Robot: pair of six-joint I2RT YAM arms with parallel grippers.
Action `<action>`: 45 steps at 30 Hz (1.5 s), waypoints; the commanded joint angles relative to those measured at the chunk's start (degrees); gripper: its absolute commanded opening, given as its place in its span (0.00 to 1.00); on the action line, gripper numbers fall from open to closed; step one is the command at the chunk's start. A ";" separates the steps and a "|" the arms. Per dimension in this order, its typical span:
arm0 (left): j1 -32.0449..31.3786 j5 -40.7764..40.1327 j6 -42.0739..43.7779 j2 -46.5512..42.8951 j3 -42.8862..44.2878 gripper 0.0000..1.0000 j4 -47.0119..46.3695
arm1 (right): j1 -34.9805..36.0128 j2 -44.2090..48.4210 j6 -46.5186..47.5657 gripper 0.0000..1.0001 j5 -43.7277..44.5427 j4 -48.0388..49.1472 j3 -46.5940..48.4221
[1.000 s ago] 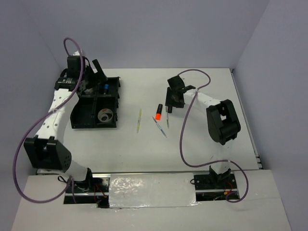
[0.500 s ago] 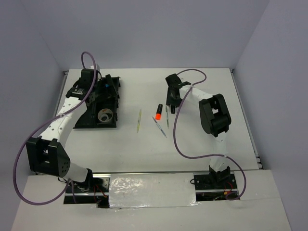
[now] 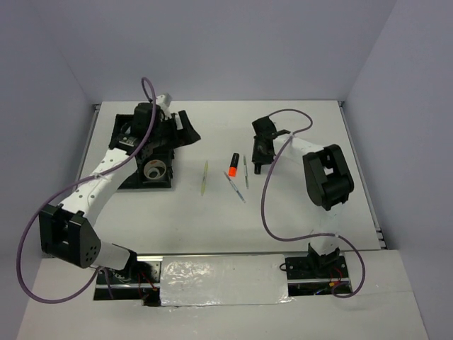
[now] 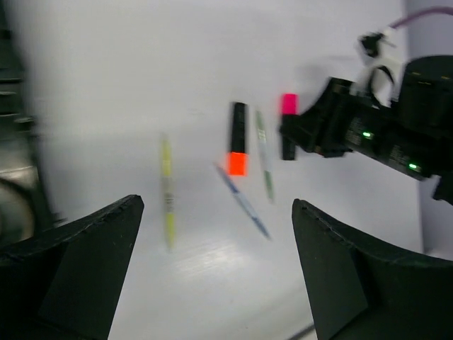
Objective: Sort the stationery into containers
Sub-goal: Pick up the pen from the center of the board, then place the pen in the storage box.
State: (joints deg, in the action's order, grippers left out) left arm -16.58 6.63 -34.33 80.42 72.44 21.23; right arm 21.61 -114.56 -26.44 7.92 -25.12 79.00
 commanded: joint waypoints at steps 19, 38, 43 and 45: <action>-5.92 30.19 -15.86 4.30 -7.49 0.83 -33.54 | 19.88 43.81 0.24 0.19 -9.23 19.15 -20.20; -5.66 15.67 -2.36 10.00 5.13 0.00 -7.85 | 19.53 41.78 -0.99 0.94 -13.11 20.03 -14.22; -0.75 -20.05 6.20 19.49 25.79 0.00 14.86 | 14.88 50.38 -0.90 1.00 -10.30 16.35 -19.93; 4.35 -25.16 5.85 26.52 34.92 0.00 20.41 | 13.12 52.76 -1.16 1.00 -9.94 14.94 -21.34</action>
State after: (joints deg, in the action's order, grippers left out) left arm -18.48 1.58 -33.10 100.95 99.31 27.57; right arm 37.10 -67.05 -27.62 -4.45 -8.82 59.29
